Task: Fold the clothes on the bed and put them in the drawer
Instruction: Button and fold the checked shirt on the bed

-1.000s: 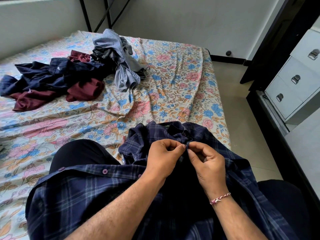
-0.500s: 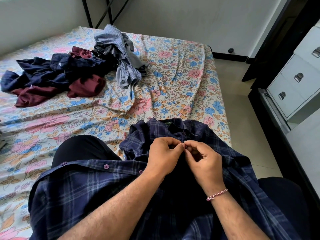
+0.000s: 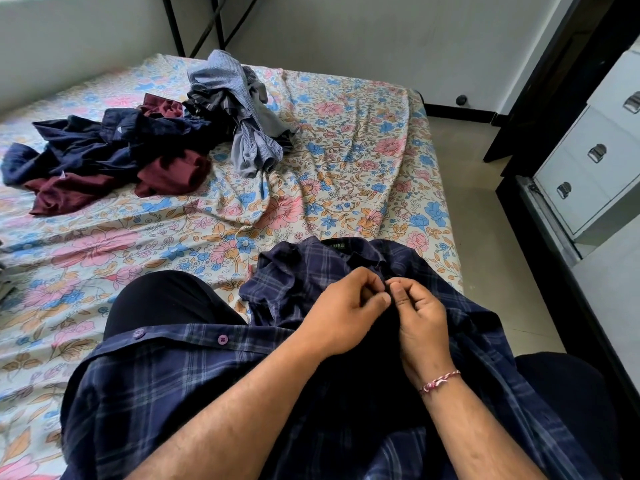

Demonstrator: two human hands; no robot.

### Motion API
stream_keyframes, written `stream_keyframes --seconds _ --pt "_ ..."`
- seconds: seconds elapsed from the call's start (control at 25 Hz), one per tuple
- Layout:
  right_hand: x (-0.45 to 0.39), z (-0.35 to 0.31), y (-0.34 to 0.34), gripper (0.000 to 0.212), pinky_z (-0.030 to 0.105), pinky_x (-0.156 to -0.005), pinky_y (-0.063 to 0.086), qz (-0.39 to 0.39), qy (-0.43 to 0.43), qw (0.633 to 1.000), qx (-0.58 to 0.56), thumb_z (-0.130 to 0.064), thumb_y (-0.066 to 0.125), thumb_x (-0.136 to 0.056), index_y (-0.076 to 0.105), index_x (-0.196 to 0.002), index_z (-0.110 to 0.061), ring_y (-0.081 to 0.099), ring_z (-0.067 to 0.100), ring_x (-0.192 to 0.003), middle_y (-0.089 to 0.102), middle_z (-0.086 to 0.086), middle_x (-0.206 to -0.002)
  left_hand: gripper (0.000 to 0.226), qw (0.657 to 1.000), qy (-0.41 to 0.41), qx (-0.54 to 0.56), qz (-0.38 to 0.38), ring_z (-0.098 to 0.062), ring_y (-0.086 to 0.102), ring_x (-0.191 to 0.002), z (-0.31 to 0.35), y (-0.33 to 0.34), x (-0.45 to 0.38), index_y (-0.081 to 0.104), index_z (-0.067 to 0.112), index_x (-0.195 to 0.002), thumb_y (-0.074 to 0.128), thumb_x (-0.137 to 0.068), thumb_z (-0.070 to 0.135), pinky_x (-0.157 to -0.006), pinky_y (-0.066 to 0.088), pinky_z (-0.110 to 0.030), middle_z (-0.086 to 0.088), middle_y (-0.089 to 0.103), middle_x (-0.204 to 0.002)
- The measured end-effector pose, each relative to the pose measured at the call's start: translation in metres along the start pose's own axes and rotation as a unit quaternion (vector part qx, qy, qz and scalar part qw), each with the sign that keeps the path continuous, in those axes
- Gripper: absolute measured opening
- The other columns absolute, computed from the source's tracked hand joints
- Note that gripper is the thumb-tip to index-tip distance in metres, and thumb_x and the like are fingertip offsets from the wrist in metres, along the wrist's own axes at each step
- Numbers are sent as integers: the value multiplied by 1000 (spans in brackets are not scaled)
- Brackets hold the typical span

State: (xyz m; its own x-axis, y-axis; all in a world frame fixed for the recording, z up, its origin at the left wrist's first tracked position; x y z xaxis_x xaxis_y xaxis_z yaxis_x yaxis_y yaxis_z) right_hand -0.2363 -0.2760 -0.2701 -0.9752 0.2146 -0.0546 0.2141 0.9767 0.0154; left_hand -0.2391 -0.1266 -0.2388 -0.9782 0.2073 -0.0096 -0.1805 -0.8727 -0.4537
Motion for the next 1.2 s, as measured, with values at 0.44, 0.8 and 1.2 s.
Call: stream_keyframes --seconds 0.44,0.8,1.2 --pt "4 -50 17 7 19 -76 51 -314 -37 902 294 -26 83 -85 77 -87 -28 68 4 -78 76 -6 -85 10 965 94 -186 -161 3 68 -73 34 -96 -10 79 27 -97 82 -89 22 -67 49 -14 16 75 -84" --pt "-139 -178 5 10 22 -74 46 10 -185 926 330 -20 79 -90 76 -81 -22 65 6 -72 69 -15 -72 28 927 168 -326 74 -20 74 -92 100 -191 -156 81 24 -110 64 -94 9 -87 55 -29 -1 80 -98" --pt "-48 -58 -10 19 20 -60 47 24 -69 945 320 -25 83 -85 71 -72 -21 63 15 -63 67 -9 -63 27 935 -78 228 259 13 64 -82 -10 -100 -7 78 25 -103 63 -99 3 -83 48 -10 23 74 -86"
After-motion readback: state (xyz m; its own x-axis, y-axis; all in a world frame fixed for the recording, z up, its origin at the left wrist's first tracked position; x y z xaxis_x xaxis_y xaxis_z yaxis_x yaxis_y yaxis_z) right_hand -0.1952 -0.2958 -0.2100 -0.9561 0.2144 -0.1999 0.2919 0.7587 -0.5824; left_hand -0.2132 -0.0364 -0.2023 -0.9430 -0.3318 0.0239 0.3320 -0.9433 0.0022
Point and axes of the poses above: each hand's wrist, its own x-axis away from the middle knuckle, its own y-axis out of the palm, z = x × y, the point moved 10 cm from there along -x, towards the middle knuckle
